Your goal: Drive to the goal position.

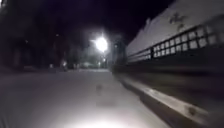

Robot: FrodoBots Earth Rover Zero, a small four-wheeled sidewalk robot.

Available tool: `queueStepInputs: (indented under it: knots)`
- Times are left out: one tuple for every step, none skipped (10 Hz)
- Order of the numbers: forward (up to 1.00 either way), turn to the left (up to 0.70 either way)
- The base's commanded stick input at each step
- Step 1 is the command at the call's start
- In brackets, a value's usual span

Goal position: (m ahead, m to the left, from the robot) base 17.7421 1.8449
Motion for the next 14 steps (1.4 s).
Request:
queueStepInputs:
  knots:
    - [0.7,0.0]
    - [0.7,0.0]
    - [0.7,0.0]
    - [0.7,0.0]
    - [0.7,0.0]
    - [0.7,0.0]
    - [0.7,0.0]
    - [0.7,0.0]
    - [0.7,0.0]
    - [0.7,0.0]
    - [0.7,0.0]
    - [0.7,0.0]
    - [0.7,0.0]
    - [0.7,-0.01]
